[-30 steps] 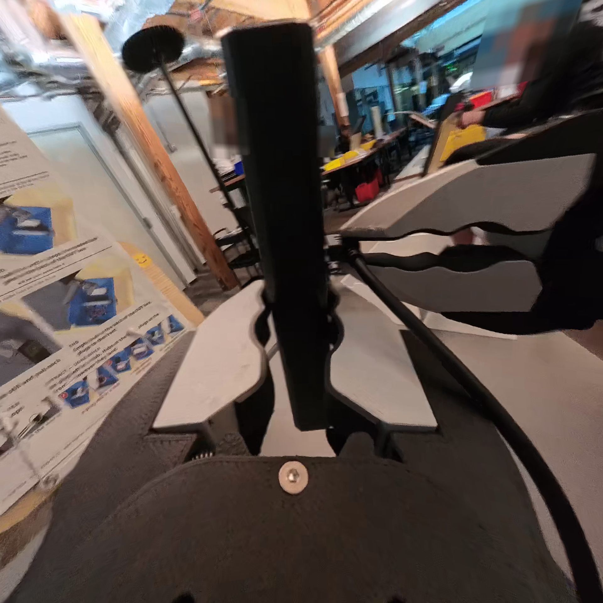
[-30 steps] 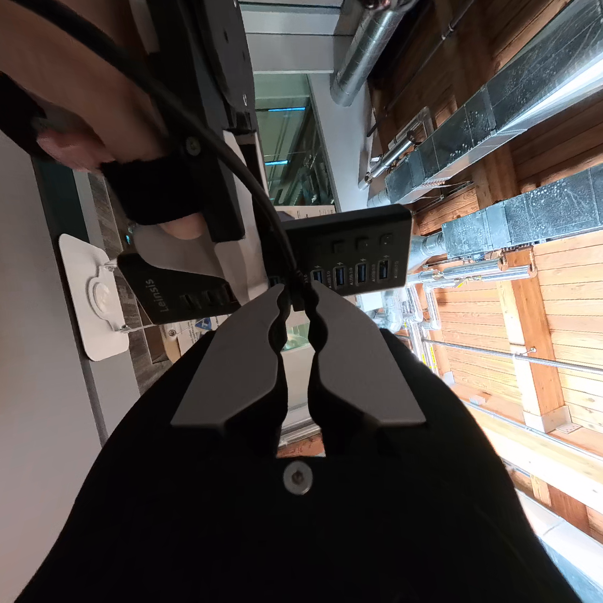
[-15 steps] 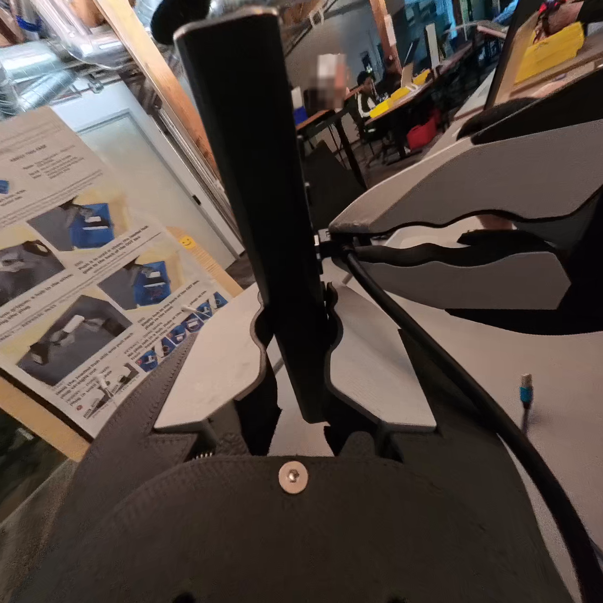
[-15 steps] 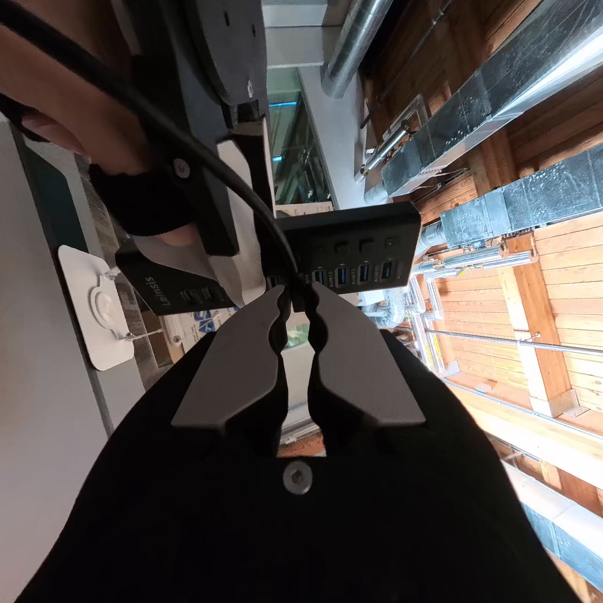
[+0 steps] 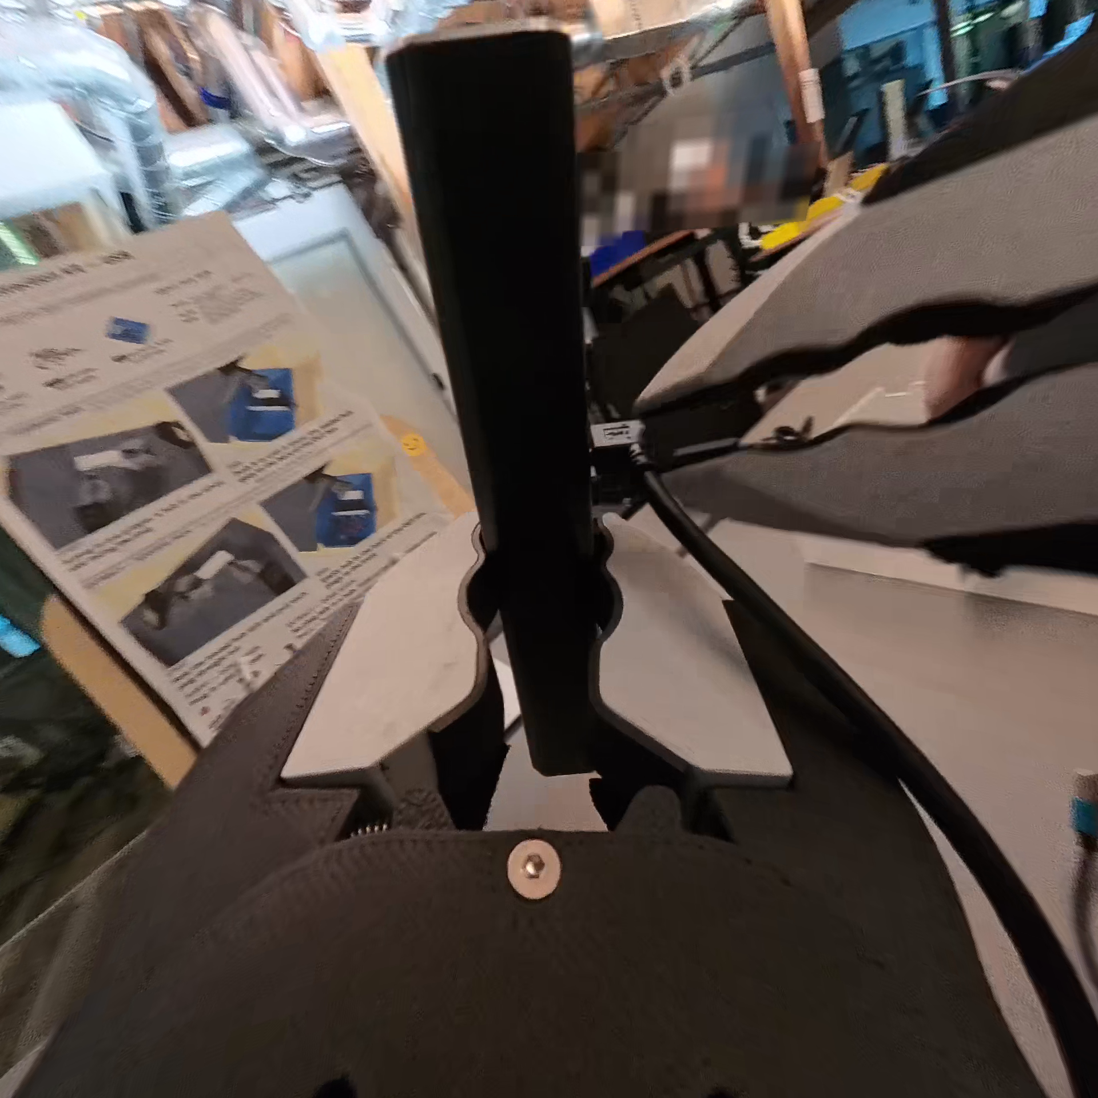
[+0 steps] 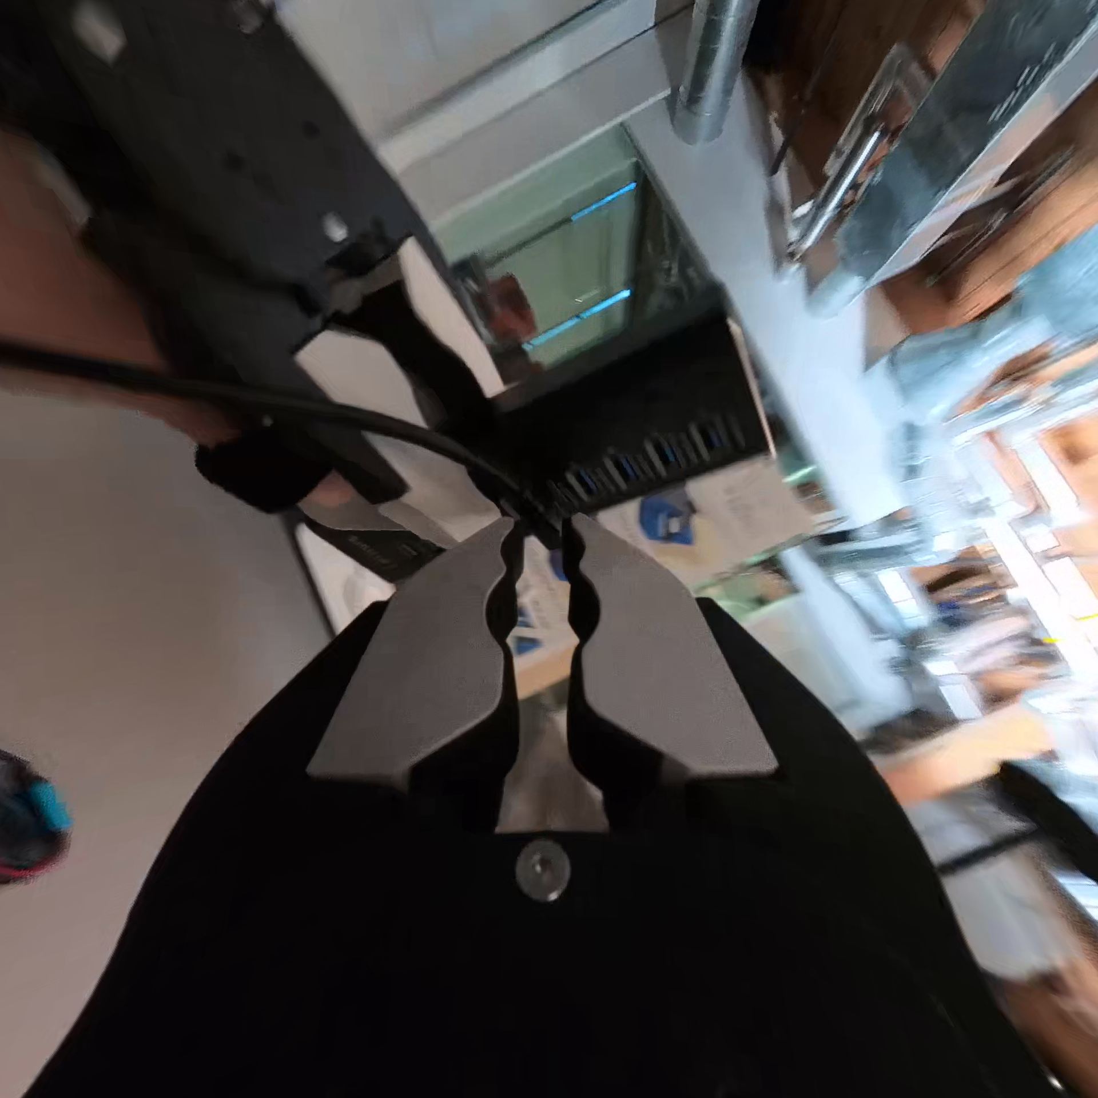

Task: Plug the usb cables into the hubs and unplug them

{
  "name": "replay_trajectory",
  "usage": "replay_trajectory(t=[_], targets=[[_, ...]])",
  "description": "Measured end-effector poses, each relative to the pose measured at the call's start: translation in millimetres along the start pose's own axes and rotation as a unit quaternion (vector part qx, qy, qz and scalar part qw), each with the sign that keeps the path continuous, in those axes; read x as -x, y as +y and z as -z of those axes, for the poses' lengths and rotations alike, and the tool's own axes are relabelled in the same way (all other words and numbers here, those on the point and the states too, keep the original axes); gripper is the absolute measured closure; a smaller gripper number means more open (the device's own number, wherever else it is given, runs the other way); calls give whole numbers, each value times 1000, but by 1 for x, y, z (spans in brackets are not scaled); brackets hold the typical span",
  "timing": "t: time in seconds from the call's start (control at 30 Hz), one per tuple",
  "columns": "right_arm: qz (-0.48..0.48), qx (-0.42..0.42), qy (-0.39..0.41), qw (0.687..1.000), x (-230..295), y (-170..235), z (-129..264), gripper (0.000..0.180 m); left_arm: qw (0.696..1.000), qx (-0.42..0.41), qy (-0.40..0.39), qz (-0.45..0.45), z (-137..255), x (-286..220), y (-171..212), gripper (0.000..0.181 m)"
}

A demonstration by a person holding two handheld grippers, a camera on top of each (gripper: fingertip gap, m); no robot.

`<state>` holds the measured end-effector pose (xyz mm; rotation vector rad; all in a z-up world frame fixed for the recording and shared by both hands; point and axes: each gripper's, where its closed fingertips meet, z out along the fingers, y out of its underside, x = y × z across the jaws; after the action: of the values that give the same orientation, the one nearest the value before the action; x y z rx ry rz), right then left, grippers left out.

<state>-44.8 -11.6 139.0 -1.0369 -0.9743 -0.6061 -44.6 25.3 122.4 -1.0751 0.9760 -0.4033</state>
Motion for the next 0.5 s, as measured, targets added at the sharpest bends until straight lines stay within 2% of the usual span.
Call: replay_trajectory(t=[0.07,0.1,0.13,0.2,0.23,0.27,0.3,0.5], targets=[[-120,-32,-24,992,-10,1,6,166,1000,-6,-21,6,2,9,2,152],[-202,-65,-61,975,-11,-5,9,165,999,-15,-25,18,3,13,2,152],[-308,-98,-110,940,-12,-12,12,165,999,-27,-28,30,4,16,0,152],[-525,-128,-173,824,-20,-13,11,164,997,-55,-49,29,8,21,-5,153],[-598,-145,-199,763,-23,-13,10,164,996,-66,-60,15,10,22,-8,152],[-646,-160,-220,714,-24,-12,9,163,995,-73,-64,-3,11,21,-11,152],[-676,-158,-225,684,-22,-7,5,163,994,-77,-70,-19,12,18,-13,152],[-740,-160,-288,586,-4,-18,-1,165,989,-96,-89,-72,13,5,-21,153]])
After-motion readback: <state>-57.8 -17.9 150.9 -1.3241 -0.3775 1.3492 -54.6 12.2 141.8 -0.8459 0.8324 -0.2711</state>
